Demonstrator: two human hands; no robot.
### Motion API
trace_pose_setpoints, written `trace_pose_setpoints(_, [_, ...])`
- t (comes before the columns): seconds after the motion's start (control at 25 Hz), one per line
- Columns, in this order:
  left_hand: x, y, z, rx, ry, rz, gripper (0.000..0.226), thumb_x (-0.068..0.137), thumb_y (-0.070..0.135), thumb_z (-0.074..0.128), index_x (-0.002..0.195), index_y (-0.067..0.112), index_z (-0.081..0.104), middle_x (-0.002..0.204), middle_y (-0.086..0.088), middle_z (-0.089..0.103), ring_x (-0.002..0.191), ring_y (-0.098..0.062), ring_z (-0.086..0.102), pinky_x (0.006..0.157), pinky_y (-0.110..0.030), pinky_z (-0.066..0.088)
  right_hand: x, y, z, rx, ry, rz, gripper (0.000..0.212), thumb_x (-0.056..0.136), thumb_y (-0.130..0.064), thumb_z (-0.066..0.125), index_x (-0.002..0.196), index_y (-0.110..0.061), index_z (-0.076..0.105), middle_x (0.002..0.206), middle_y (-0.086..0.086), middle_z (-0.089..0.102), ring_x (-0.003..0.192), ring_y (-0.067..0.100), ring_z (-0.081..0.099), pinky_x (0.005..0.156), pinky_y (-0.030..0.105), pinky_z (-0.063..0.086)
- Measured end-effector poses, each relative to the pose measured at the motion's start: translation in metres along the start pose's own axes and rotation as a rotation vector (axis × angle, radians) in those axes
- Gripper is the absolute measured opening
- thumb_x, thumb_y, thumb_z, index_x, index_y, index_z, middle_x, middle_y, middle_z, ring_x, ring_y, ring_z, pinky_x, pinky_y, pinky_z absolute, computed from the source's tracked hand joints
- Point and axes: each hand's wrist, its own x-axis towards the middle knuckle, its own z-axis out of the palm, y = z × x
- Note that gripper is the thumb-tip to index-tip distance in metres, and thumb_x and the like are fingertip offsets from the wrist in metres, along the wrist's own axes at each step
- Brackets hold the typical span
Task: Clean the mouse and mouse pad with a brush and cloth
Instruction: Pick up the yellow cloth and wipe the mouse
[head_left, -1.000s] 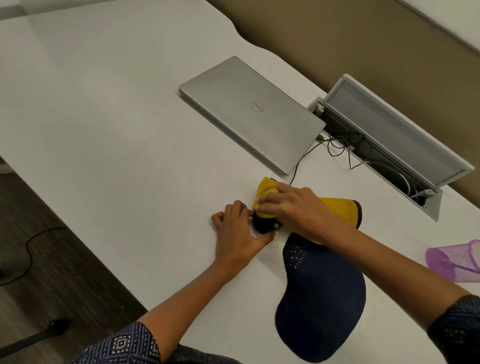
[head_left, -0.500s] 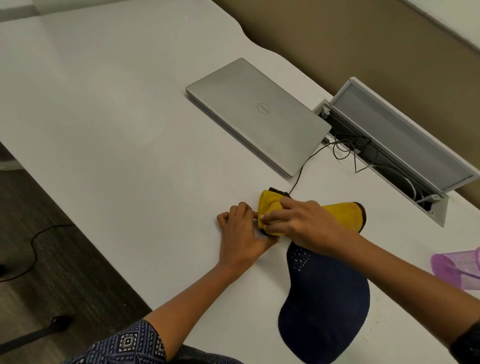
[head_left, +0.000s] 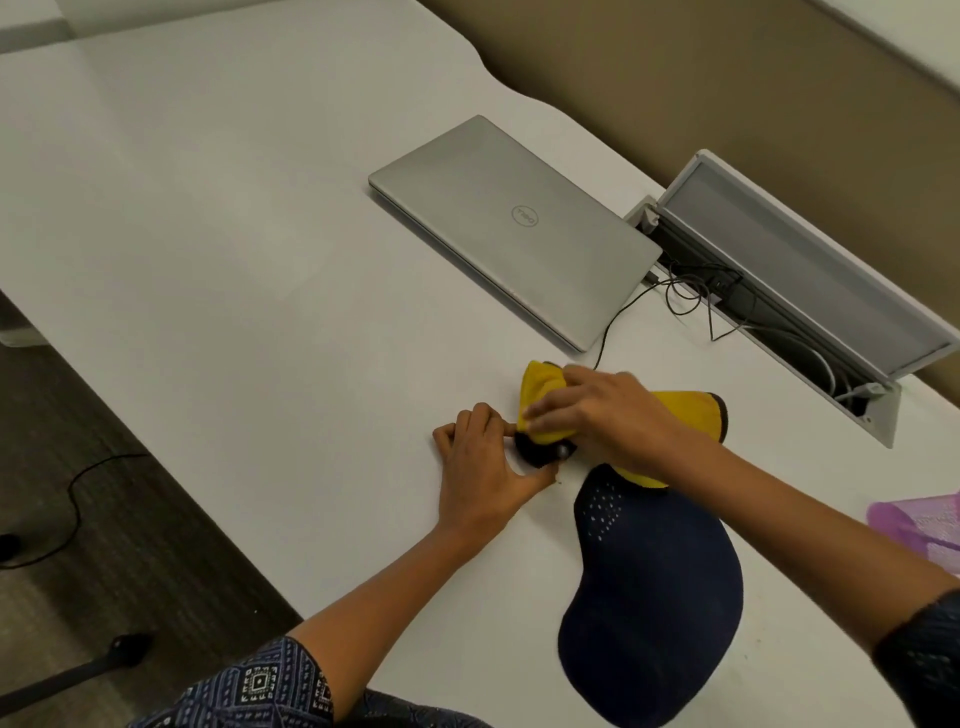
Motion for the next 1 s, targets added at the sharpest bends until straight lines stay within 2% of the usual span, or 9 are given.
trace_pose_setpoints(0.08, [-0.002, -0.001, 0.001, 0.019, 0.013, 0.017, 0.056, 0.064, 0.066, 0.067, 0.089, 0.017, 0.060, 0.090, 0.005, 0.049, 0.088, -0.012, 0.045, 0.080, -0.025, 0.023, -0.003, 0.024, 0.005, 0.053, 0.063, 0.187, 0.038, 0.079, -0.012, 0.071, 0.112, -0.030, 0.068, 0.116, -0.011, 0.068, 0.085, 0.015, 0.048, 0.057, 0.026, 0.031])
trace_pose_setpoints(0.16, [-0.002, 0.000, 0.001, 0.042, 0.012, 0.015, 0.058, 0.064, 0.069, 0.065, 0.091, 0.018, 0.061, 0.091, 0.005, 0.050, 0.089, -0.012, 0.046, 0.080, -0.025, 0.022, -0.009, 0.041, 0.012, 0.100, 0.052, 0.290, 0.039, 0.083, -0.013, 0.065, 0.116, -0.032, 0.065, 0.121, -0.015, 0.064, 0.083, 0.010, 0.037, 0.060, 0.024, 0.028])
trace_pose_setpoints(0.32, [0.000, 0.003, 0.002, 0.139, -0.010, 0.025, 0.067, 0.066, 0.076, 0.055, 0.108, 0.023, 0.060, 0.101, 0.003, 0.050, 0.094, -0.014, 0.045, 0.081, -0.027, 0.023, -0.007, 0.032, 0.009, 0.136, 0.086, 0.167, 0.037, 0.076, -0.011, 0.074, 0.108, -0.030, 0.070, 0.112, -0.012, 0.070, 0.079, 0.006, 0.037, 0.054, 0.016, 0.022])
trace_pose_setpoints(0.48, [0.000, 0.003, 0.003, 0.128, -0.010, 0.054, 0.057, 0.068, 0.072, 0.053, 0.099, 0.025, 0.063, 0.095, 0.004, 0.053, 0.092, -0.014, 0.046, 0.079, -0.030, 0.024, -0.013, 0.012, 0.010, 0.101, 0.020, 0.023, 0.042, 0.069, -0.013, 0.080, 0.106, -0.030, 0.070, 0.109, -0.012, 0.070, 0.077, 0.013, 0.050, 0.046, 0.024, 0.035])
trace_pose_setpoints(0.6, [-0.001, 0.004, 0.003, 0.118, 0.021, 0.062, 0.053, 0.067, 0.069, 0.057, 0.094, 0.024, 0.065, 0.091, 0.005, 0.053, 0.090, -0.013, 0.046, 0.077, -0.031, 0.025, -0.016, 0.032, 0.012, 0.068, 0.055, 0.078, 0.042, 0.071, -0.009, 0.077, 0.107, -0.030, 0.070, 0.111, -0.012, 0.070, 0.075, 0.010, 0.040, 0.048, 0.017, 0.022])
trace_pose_setpoints(0.68, [-0.001, 0.002, 0.004, 0.108, 0.032, 0.057, 0.052, 0.067, 0.066, 0.060, 0.094, 0.022, 0.065, 0.092, 0.004, 0.053, 0.091, -0.014, 0.046, 0.078, -0.031, 0.024, -0.022, 0.054, 0.011, 0.036, 0.024, 0.200, 0.039, 0.080, -0.013, 0.068, 0.114, -0.032, 0.066, 0.119, -0.015, 0.065, 0.080, 0.009, 0.036, 0.052, 0.019, 0.021])
trace_pose_setpoints(0.76, [-0.001, 0.001, 0.005, 0.081, 0.035, 0.032, 0.053, 0.067, 0.063, 0.064, 0.098, 0.020, 0.064, 0.095, 0.003, 0.053, 0.093, -0.015, 0.045, 0.080, -0.030, 0.024, -0.038, 0.072, 0.007, -0.048, -0.045, 0.298, 0.037, 0.087, -0.019, 0.062, 0.121, -0.033, 0.060, 0.127, -0.015, 0.060, 0.088, 0.011, 0.041, 0.059, 0.023, 0.029])
trace_pose_setpoints(0.88, [0.000, 0.000, 0.006, 0.084, 0.046, 0.009, 0.056, 0.067, 0.063, 0.067, 0.100, 0.017, 0.064, 0.098, -0.001, 0.052, 0.094, -0.018, 0.044, 0.082, -0.030, 0.024, -0.072, 0.075, -0.009, -0.025, 0.152, 0.426, 0.044, 0.081, -0.011, 0.070, 0.122, -0.021, 0.061, 0.124, 0.004, 0.063, 0.093, 0.025, 0.059, 0.065, 0.030, 0.046])
trace_pose_setpoints(1.0, [-0.002, 0.000, 0.006, 0.094, 0.034, -0.001, 0.062, 0.065, 0.066, 0.063, 0.102, 0.016, 0.065, 0.102, -0.003, 0.051, 0.097, -0.019, 0.042, 0.084, -0.031, 0.022, -0.105, 0.051, -0.018, -0.065, 0.240, 0.525, 0.046, 0.071, -0.010, 0.079, 0.115, -0.017, 0.066, 0.116, 0.014, 0.064, 0.081, 0.032, 0.065, 0.058, 0.028, 0.045])
